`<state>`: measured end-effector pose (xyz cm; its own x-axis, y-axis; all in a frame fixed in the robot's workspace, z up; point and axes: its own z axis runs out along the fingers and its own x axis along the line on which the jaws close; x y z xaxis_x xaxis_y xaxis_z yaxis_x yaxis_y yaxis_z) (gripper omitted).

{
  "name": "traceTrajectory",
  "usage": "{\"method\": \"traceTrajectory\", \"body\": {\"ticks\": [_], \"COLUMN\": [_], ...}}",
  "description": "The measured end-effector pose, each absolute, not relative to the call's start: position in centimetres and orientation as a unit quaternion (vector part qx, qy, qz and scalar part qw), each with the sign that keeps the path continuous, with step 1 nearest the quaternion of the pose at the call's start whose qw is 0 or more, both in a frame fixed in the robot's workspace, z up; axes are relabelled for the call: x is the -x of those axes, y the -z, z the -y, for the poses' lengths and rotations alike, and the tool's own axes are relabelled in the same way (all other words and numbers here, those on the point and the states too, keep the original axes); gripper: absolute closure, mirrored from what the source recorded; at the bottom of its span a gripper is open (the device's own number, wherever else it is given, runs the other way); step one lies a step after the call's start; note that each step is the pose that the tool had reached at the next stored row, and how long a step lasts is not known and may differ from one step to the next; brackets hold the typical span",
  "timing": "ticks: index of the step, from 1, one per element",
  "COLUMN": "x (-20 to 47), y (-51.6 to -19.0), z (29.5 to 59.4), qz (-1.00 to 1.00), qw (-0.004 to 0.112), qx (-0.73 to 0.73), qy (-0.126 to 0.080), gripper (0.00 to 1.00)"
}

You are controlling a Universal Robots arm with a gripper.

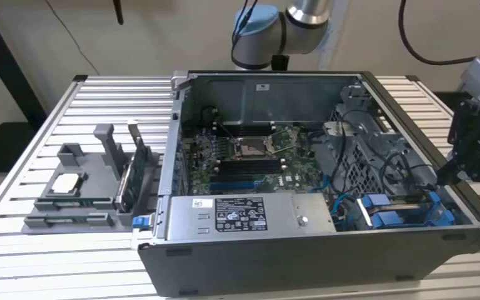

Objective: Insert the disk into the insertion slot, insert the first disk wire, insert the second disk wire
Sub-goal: 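Insert the second disk wire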

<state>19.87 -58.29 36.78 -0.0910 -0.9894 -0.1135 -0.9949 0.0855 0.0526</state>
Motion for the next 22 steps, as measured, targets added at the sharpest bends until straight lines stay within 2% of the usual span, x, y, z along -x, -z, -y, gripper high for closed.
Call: {"method": "traceTrajectory", "body": {"ticks": [22], "x": [-16.5], "y": [-38.9], "z": [56.2], "qz": [-0.739], "qw": [0.025], "qx": [0.671], "qy": [-0.057], "gripper": [0.84]}}
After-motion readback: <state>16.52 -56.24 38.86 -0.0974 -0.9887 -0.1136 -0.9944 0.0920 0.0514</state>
